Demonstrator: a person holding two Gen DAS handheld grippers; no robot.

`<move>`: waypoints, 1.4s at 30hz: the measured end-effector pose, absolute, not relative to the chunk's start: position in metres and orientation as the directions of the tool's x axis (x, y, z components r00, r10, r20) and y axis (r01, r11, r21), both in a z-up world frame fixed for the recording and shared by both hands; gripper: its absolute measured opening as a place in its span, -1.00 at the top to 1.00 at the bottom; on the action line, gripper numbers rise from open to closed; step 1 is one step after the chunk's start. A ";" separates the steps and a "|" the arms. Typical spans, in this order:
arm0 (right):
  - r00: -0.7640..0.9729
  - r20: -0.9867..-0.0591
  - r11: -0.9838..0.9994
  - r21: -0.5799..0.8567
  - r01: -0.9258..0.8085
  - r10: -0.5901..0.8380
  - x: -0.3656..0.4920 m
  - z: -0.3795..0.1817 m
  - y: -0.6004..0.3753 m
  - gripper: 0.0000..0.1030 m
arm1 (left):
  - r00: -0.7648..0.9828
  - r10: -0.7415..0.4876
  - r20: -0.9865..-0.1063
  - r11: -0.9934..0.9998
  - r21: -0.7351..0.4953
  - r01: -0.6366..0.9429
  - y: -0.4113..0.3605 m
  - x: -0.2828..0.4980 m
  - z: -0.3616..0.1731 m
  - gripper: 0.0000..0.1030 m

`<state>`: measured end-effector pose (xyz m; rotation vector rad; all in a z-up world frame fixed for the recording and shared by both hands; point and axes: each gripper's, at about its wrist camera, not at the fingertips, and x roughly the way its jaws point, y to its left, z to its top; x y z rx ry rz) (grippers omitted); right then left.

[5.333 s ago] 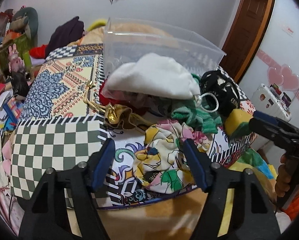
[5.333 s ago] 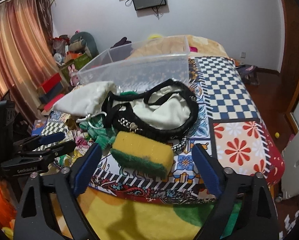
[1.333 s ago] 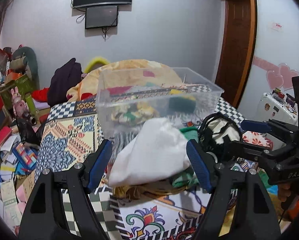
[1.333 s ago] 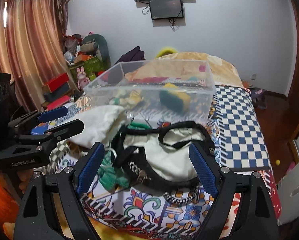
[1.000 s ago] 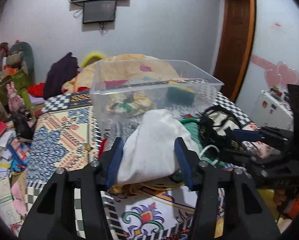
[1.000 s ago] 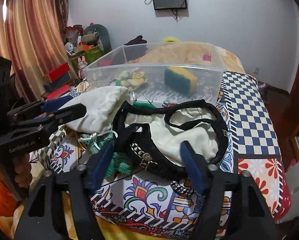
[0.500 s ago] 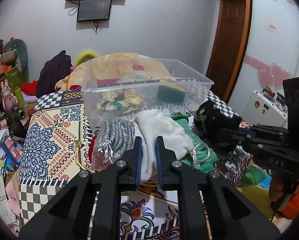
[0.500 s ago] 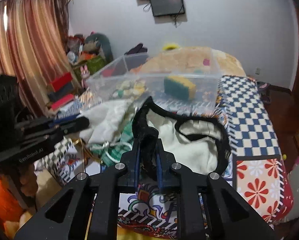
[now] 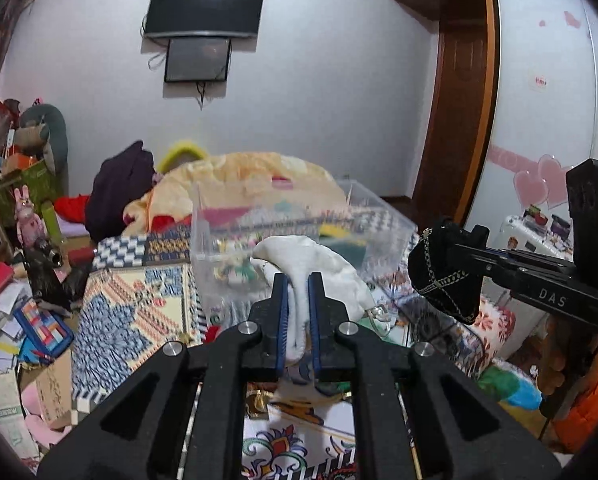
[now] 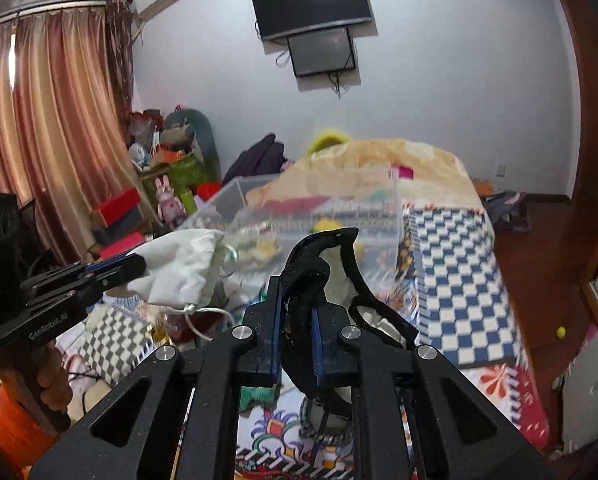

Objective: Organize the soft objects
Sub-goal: 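Carry both bags over the clear box while both tools open to release them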

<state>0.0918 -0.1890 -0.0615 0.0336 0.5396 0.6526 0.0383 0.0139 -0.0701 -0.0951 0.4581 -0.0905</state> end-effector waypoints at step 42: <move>0.620 -0.550 0.785 0.112 -0.610 0.560 0.222 -0.041 -0.113 0.79 | 0.854 0.033 -0.518 0.998 -0.034 -0.059 0.044 0.204 -0.049 0.83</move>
